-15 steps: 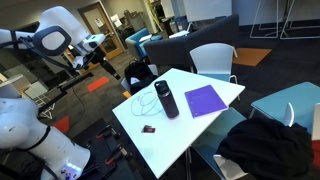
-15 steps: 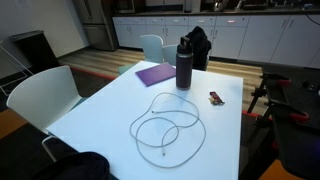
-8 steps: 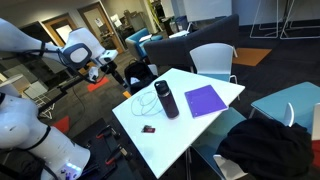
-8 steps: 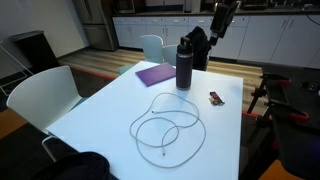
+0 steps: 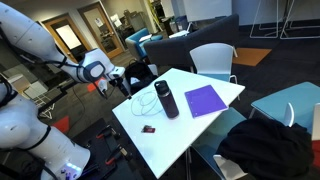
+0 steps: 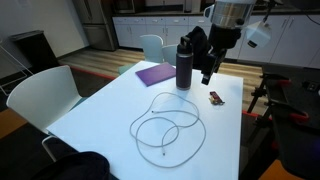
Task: Straighten the cable
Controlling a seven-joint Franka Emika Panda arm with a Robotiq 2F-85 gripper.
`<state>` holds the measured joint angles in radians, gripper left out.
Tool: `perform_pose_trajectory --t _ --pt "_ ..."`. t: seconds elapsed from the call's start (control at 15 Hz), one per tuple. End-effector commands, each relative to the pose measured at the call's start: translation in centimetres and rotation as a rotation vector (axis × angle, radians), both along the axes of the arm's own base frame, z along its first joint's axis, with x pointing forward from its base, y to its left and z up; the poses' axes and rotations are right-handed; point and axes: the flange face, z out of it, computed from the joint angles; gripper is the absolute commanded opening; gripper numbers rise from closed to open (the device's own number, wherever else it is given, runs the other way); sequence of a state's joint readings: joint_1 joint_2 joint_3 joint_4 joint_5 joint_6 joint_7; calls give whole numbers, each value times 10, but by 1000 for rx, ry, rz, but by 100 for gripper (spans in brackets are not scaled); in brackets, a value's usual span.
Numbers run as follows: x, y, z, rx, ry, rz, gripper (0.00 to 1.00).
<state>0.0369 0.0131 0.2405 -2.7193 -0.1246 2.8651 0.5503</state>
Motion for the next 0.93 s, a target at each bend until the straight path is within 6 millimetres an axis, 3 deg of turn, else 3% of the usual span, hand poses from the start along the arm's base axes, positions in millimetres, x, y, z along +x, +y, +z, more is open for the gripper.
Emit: perform_pose_trajectory --t 0.0,0.2,0.4,0.67,0.87 --pt "-1 3 -8 -8 15 3 100" --pt "2 5 -14 -10 24 6 100" --pt "16 10 -26 124 -41 -117 100" --pt "35 52 -54 311 -115 -269 100" --pt "46 66 -76 400 -165 -383 100"
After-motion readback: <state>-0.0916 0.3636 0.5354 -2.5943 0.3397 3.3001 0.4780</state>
